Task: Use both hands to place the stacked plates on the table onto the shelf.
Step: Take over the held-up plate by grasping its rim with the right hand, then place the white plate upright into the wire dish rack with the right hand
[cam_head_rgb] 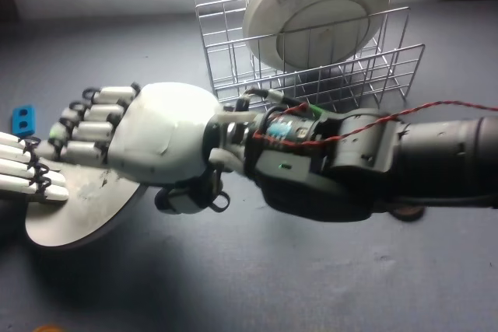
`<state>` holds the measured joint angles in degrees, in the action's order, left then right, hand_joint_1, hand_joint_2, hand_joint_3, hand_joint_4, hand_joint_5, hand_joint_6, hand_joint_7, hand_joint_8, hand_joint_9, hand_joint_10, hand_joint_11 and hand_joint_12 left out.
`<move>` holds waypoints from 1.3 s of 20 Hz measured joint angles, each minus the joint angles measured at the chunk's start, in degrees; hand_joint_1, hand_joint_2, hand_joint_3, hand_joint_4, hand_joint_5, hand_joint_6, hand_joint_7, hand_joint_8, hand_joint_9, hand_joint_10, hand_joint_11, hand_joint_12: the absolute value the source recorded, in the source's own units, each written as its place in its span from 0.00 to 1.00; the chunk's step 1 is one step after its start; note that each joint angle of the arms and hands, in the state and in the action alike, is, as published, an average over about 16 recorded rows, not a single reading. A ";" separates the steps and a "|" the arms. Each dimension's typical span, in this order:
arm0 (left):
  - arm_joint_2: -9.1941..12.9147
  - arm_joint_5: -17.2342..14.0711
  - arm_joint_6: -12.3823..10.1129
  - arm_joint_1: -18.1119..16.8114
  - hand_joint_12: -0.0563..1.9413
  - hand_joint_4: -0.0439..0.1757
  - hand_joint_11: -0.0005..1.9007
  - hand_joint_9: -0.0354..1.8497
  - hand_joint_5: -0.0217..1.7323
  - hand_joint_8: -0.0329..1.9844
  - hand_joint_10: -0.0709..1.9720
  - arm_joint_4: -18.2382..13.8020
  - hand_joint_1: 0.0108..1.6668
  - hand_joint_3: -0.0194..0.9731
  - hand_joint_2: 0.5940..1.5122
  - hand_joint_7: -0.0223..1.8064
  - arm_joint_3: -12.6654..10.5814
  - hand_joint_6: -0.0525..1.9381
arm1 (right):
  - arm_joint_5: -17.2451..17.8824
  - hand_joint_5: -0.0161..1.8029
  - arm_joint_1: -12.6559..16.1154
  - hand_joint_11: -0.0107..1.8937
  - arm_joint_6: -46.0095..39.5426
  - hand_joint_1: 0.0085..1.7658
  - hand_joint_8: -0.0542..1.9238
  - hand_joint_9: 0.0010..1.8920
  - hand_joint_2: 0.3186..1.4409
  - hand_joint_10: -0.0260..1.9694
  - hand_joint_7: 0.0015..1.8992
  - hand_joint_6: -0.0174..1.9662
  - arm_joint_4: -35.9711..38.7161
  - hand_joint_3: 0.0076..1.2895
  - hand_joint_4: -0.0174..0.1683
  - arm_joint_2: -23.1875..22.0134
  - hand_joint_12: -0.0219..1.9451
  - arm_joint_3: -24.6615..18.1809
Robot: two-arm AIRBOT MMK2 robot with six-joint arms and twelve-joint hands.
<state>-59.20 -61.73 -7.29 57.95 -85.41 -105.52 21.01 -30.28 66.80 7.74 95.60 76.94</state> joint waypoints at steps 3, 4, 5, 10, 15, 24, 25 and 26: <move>-0.03 -0.01 -0.01 -0.12 0.03 0.17 0.01 0.00 0.01 0.01 0.01 -0.14 0.00 0.04 0.50 0.01 -0.09 0.02 | 0.48 0.05 -0.27 0.01 0.16 0.73 0.03 0.06 0.61 0.02 0.05 0.02 -0.15 0.00 0.11 2.21 0.40 2.26; -0.04 -0.01 -0.01 -0.16 0.03 0.17 0.01 0.00 0.01 0.01 0.01 -0.18 0.00 0.04 0.50 0.01 -0.12 0.02 | 0.62 0.06 -0.36 0.01 0.21 0.73 0.03 0.06 0.61 0.02 0.06 0.02 -0.18 0.00 0.11 2.91 0.41 2.96; -0.05 -0.01 -0.01 -0.20 0.03 0.17 0.01 0.00 0.01 0.01 0.01 -0.23 0.00 0.04 0.50 0.01 -0.15 0.01 | 0.78 0.07 -0.46 0.01 0.27 0.73 0.03 0.07 0.61 0.02 0.07 0.02 -0.20 0.00 0.11 3.56 0.42 3.63; -0.10 0.01 -0.02 -0.40 0.03 0.17 0.01 0.00 0.01 0.01 0.01 -0.45 0.00 0.04 0.51 0.01 -0.25 0.01 | 1.60 0.13 -1.01 0.02 0.51 0.72 0.03 0.13 0.63 0.03 0.14 0.02 -0.21 0.00 0.11 6.19 0.52 6.34; -0.11 0.06 -0.04 -0.47 0.03 0.17 0.01 0.01 0.01 0.01 0.01 -0.54 0.00 0.04 0.51 0.01 -0.30 0.02 | 2.86 0.24 -1.38 0.09 0.60 0.69 0.04 0.25 0.66 0.05 0.25 0.09 -0.05 0.00 0.09 7.48 0.59 7.69; -0.14 0.11 -0.77 -2.45 0.03 0.19 0.01 0.01 0.02 0.01 0.02 -1.42 0.00 0.04 0.50 0.02 -0.51 0.02 | 5.22 0.40 -1.82 0.33 0.86 0.65 0.22 0.48 0.67 0.14 0.44 0.31 0.57 0.00 0.07 7.84 0.61 8.01; -0.15 0.12 -1.03 -3.02 0.03 0.20 0.01 0.01 0.02 0.01 0.02 -1.60 0.00 0.04 0.50 0.02 -0.61 0.02 | 5.47 0.41 -1.81 0.35 0.88 0.65 0.24 0.49 0.66 0.17 0.45 0.34 0.64 0.00 0.06 7.71 0.59 7.86; -0.14 0.14 -1.31 -3.69 0.03 0.20 0.01 0.01 0.02 0.01 0.02 -1.78 0.00 0.04 0.50 0.02 -0.70 0.02 | 5.73 0.42 -1.80 0.38 0.91 0.65 0.26 0.51 0.65 0.19 0.46 0.36 0.75 0.00 0.06 7.53 0.58 7.65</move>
<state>-59.34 -61.60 -8.60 54.26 -87.19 -106.22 26.74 -32.08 67.71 8.48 103.13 84.60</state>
